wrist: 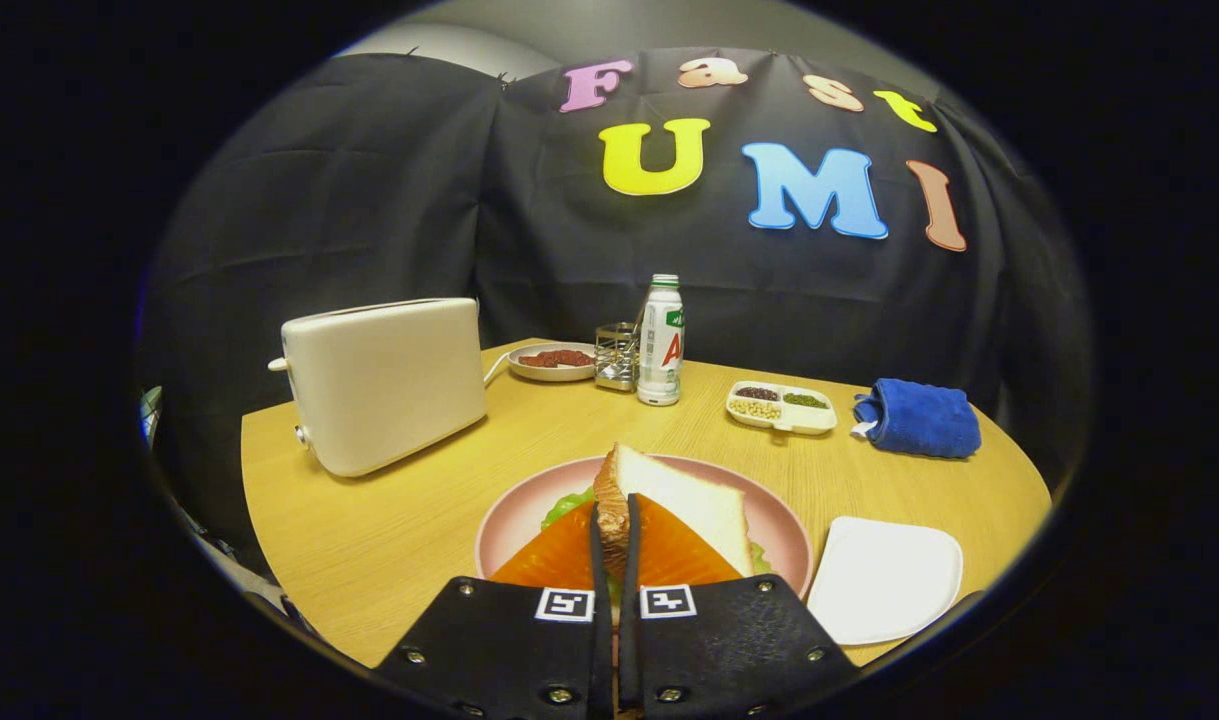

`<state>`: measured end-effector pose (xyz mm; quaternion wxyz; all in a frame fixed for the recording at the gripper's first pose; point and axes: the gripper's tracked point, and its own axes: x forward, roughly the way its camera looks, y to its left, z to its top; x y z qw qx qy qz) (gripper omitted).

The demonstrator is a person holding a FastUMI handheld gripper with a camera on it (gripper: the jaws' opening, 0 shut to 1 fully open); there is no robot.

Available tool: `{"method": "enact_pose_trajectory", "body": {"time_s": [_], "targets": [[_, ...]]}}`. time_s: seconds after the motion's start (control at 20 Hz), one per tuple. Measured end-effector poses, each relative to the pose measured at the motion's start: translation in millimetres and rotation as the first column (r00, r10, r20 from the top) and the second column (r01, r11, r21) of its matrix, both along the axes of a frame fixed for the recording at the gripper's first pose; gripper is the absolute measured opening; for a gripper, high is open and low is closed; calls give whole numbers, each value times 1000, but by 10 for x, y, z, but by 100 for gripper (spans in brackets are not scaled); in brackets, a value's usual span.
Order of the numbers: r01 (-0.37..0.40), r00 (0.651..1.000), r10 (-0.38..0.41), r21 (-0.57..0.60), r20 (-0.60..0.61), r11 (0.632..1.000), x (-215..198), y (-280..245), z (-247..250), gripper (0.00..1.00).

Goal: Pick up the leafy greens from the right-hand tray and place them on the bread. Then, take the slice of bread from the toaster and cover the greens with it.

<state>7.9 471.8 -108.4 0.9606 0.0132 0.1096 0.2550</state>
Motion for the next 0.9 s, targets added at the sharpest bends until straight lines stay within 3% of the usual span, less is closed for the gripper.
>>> {"method": "enact_pose_trajectory", "body": {"time_s": [0.2, 0.4, 0.5, 0.55, 0.6, 0.9], "targets": [[-40, 995, 42, 27, -87, 999, -19, 73, -90, 3], [-26, 999, 26, -7, -46, 1000, -40, 59, -39, 3], [-39, 998, 38, -14, -45, 999, -46, 106, -47, 9], [-72, 995, 73, 12, -64, 997, -82, 187, -61, 16], [-82, 993, 83, 21, -88, 996, -115, 193, -102, 29], [-80, 995, 82, 34, -64, 996, -128, 181, -29, 35]]}}
